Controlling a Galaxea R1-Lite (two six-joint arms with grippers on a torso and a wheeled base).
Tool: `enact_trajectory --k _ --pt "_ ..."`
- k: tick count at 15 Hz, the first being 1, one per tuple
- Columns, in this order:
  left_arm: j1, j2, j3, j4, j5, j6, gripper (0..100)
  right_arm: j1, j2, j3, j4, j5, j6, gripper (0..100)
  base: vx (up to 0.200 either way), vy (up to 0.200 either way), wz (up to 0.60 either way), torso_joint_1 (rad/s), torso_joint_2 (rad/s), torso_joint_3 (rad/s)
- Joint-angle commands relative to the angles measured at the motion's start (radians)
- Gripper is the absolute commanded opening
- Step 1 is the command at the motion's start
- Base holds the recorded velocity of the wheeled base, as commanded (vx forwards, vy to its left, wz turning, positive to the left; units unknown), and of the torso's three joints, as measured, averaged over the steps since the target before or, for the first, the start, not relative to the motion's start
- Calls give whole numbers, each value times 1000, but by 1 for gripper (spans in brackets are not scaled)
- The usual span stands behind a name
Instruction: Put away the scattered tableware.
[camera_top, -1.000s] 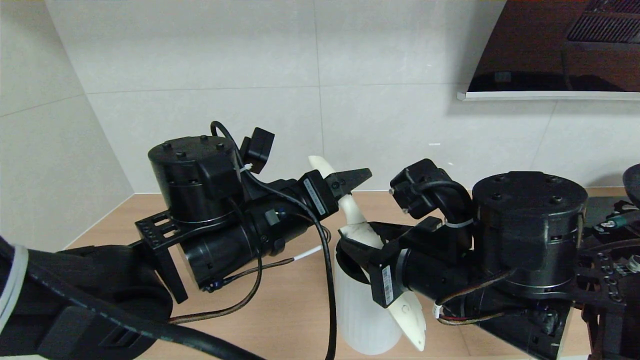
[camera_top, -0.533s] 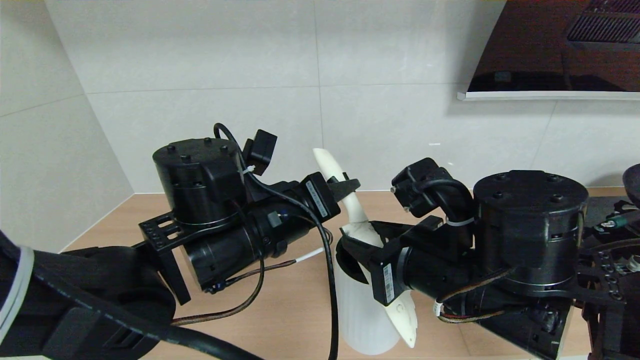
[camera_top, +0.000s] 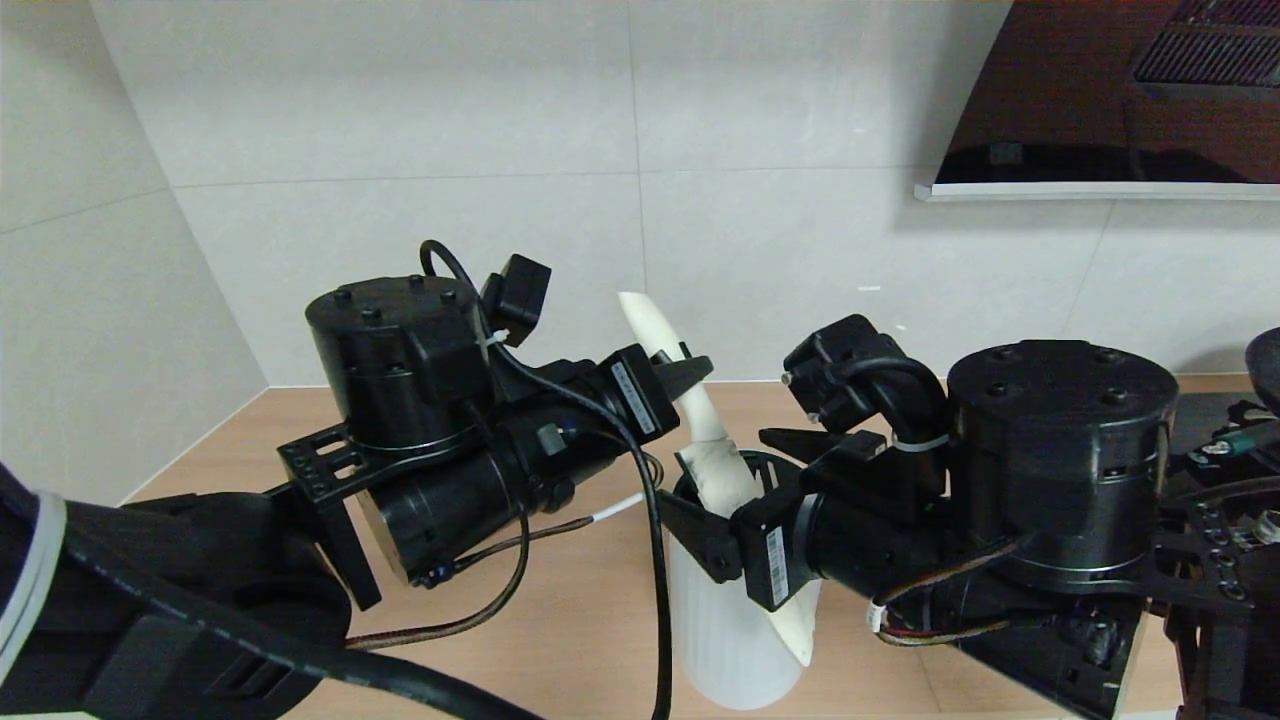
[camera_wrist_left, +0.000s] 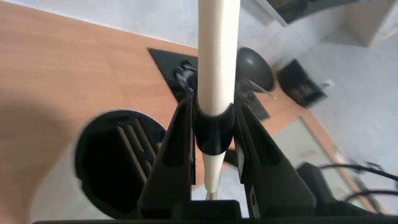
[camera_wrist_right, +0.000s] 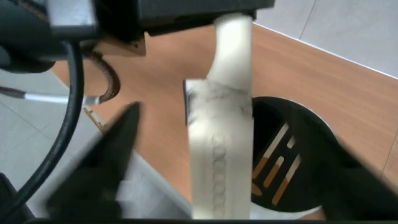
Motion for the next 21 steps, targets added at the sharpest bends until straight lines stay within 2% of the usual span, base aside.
enact_trajectory --k 1,3,5,6,8,10,11,12,13,16,17,18,20,21 --pt "-8 -19 -12 3 13 1 0 1 -8 3 0 0 0 100 0 0 0 0 0 0" --pt "-10 -61 -60 85 51 3 0 1 -34 9 0 -1 -2 100 0 0 0 0 0 0" --pt "-10 -87 -124 169 126 6 0 -4 -82 29 0 -3 -6 100 0 0 0 0 0 0" --pt "-8 -105 -155 209 157 20 0 -13 -114 38 2 -3 -9 100 0 0 0 0 0 0" --pt "-8 -118 -270 326 227 130 0 -93 -194 52 13 8 -34 100 0 0 0 0 0 0" --pt "-8 -99 -351 419 296 291 0 -147 -244 54 14 9 -48 100 0 0 0 0 0 0" --pt "-13 -91 -370 434 353 351 0 -164 -267 55 19 9 -48 100 0 0 0 0 0 0" --pt "-25 -82 -371 430 392 377 0 -180 -283 55 31 9 -48 100 0 0 0 0 0 0" --pt "-45 -82 -361 433 462 386 0 -208 -307 52 63 14 -48 100 0 0 0 0 0 0" --pt "-96 -29 -351 416 579 391 0 -245 -307 50 83 49 -48 100 0 0 0 0 0 0" --pt "-99 -25 -351 414 583 391 0 -245 -306 50 83 51 -48 100 0 0 0 0 0 0" --pt "-128 19 -353 367 655 395 0 -248 -295 50 83 49 -48 100 0 0 0 0 0 0" --pt "-145 60 -351 318 706 428 0 -268 -292 50 83 51 -48 100 0 0 0 0 0 0" --pt "-162 82 -351 286 720 429 0 -276 -289 49 82 51 -48 100 0 0 0 0 0 0"
